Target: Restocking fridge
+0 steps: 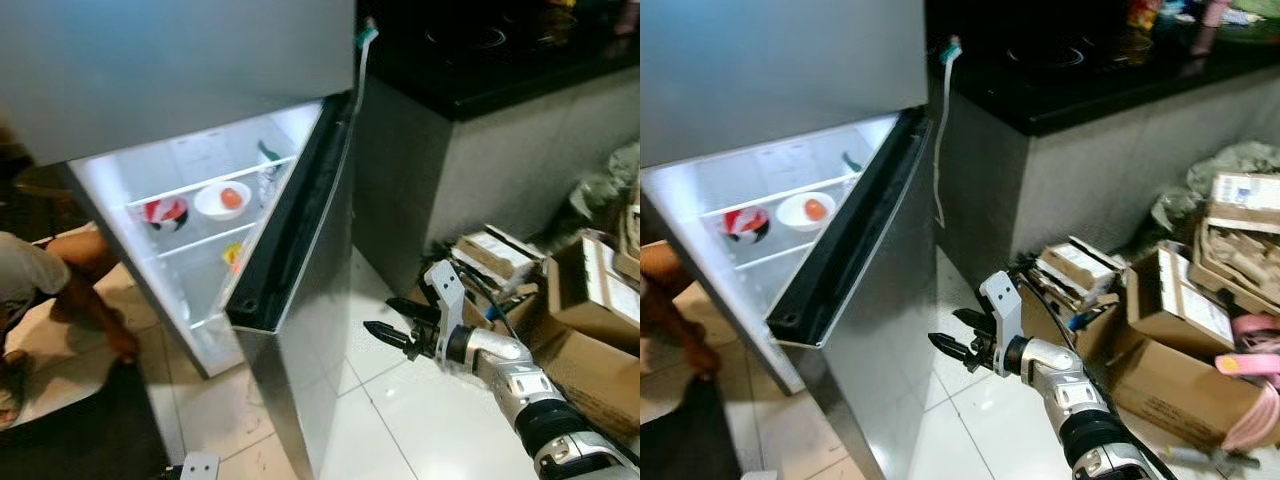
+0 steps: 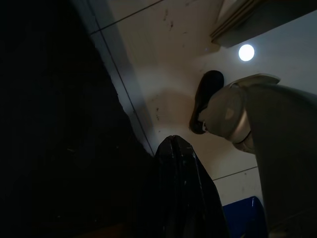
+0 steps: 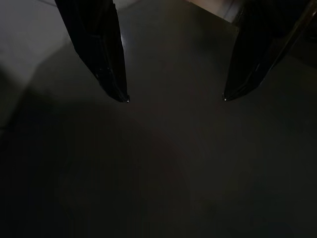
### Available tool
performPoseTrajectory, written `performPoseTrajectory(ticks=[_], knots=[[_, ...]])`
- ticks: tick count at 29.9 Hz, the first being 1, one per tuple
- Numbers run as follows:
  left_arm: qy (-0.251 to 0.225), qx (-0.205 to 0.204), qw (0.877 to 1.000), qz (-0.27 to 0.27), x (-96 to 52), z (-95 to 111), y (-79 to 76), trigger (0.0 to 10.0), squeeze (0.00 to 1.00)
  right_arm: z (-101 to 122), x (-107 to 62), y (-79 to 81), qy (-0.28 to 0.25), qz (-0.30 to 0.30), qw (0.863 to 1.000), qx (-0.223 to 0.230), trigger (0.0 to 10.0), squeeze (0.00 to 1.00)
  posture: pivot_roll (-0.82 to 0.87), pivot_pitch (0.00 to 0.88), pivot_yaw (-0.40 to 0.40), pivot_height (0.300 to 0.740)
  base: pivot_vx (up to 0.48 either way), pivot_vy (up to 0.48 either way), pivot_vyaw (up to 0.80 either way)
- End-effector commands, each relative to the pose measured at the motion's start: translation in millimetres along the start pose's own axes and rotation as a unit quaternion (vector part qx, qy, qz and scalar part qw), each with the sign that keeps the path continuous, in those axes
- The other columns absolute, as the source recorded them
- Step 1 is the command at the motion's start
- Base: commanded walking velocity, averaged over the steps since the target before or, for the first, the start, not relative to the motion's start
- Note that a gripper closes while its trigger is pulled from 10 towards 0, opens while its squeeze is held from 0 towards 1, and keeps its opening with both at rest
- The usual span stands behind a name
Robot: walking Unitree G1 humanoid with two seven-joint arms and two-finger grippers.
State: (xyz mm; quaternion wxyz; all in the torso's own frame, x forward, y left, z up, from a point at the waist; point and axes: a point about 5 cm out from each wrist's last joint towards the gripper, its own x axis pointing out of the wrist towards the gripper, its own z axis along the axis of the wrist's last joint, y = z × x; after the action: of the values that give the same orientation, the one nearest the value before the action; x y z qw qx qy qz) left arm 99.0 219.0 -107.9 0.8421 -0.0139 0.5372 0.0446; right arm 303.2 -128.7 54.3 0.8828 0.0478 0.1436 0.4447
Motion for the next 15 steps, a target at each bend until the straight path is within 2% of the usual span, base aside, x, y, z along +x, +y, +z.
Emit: performPoseTrajectory(ticks=[1,15], knots=[[0.012,0.005,1.000,-0.009,0.2,-5.2,-6.9,10.0,0.00,-3.2,-1.7,1.5,0.002,0.006,1.000,0.002,10.0,0.00,-0.11,0.000,-0.033,0.740,0.000,0.000,0.74],[0.012,0.008,1.000,-0.011,0.4,-5.1,-8.0,10.0,0.00,1.9,-1.4,6.6,-0.004,0.047,0.999,-0.004,10.0,0.00,-0.11,0.000,-0.034,0.740,0.000,0.000,0.74]])
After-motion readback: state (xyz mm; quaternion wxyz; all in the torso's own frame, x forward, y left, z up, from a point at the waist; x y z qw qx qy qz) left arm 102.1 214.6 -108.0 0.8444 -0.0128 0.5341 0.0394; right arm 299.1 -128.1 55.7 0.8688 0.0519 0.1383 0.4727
